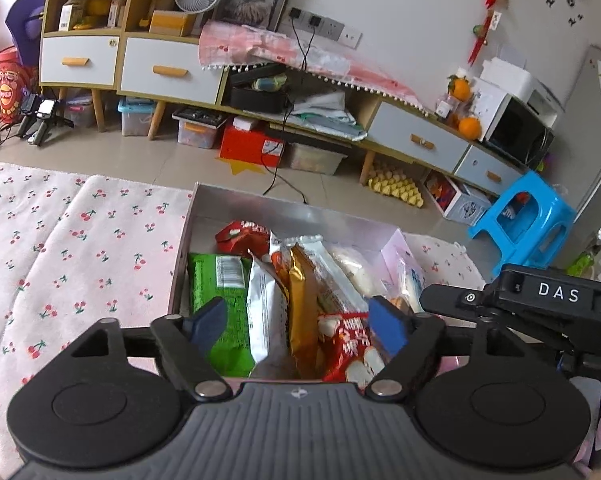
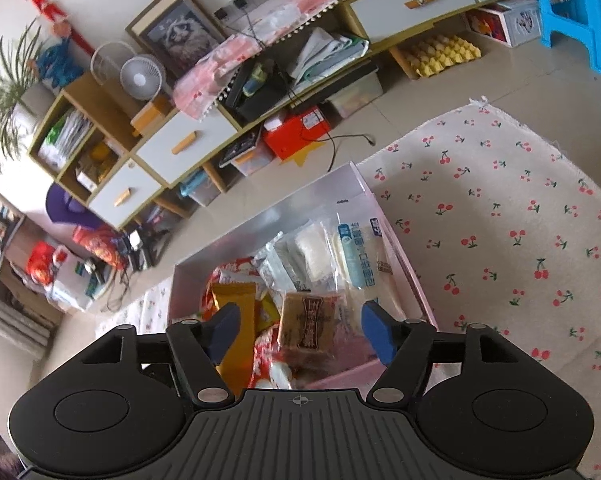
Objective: Organize snacks
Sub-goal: 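Carry the gold bar and cake packet into the pink box and open both tools, then withdraw both tools toward the last small packets on the cloth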
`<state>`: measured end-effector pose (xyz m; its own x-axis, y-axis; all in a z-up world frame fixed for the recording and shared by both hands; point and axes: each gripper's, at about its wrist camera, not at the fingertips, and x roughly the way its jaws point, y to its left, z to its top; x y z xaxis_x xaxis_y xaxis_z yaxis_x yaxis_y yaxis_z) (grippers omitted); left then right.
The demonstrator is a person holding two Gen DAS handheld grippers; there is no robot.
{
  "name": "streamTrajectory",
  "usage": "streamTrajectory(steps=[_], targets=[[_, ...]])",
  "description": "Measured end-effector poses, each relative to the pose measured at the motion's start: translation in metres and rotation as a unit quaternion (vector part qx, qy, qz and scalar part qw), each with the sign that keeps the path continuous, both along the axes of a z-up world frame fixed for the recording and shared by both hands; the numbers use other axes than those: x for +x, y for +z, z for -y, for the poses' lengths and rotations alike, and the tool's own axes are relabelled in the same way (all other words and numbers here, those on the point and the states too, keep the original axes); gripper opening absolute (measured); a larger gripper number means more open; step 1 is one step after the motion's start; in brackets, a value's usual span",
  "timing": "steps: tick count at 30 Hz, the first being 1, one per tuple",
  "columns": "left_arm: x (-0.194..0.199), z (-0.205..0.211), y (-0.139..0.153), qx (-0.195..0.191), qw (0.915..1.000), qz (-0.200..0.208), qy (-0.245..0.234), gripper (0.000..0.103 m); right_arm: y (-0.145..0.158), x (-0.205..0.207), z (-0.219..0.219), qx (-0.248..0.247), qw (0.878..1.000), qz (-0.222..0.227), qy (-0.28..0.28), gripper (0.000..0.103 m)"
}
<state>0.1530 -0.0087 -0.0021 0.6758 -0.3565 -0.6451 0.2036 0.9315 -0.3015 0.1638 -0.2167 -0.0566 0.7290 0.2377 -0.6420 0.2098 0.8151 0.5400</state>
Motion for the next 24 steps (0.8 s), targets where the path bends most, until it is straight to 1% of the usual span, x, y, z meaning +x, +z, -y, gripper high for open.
streamTrajectory(steps=[1,2,4,7,8,10,18,24], targets=[[-0.001,0.000,0.001,0.003,1.0000,-0.003,-0.003,0.077,0.001,-0.002,-0.001,-0.005,1.000,-0.002,0.004,0.075],[-0.003,0.000,0.001,0.006,0.9999,-0.007,-0.005,0.080,0.002,-0.004,-0.001,-0.009,1.000,-0.003,0.007,0.077],[-0.005,0.000,0.001,0.012,0.9998,-0.013,-0.007,0.083,0.005,-0.009,-0.002,-0.019,1.000,-0.003,0.016,0.078],[-0.012,-0.002,0.001,0.018,0.9996,-0.015,-0.013,0.089,0.010,-0.017,-0.002,-0.033,0.999,-0.005,0.025,0.084],[-0.015,-0.002,0.001,0.019,0.9996,-0.016,-0.014,0.092,0.011,-0.019,-0.001,-0.037,0.999,-0.006,0.028,0.086],[-0.020,-0.003,0.001,0.022,0.9994,-0.018,-0.019,0.094,0.011,-0.026,0.001,-0.043,0.998,-0.010,0.034,0.088],[-0.038,-0.011,0.001,0.045,0.9986,-0.014,-0.026,0.100,0.004,-0.050,0.012,-0.077,0.996,-0.030,0.037,0.088],[-0.047,-0.027,-0.006,0.062,0.9975,-0.022,-0.024,0.100,0.002,-0.066,0.015,-0.096,0.994,-0.036,0.046,0.088]])
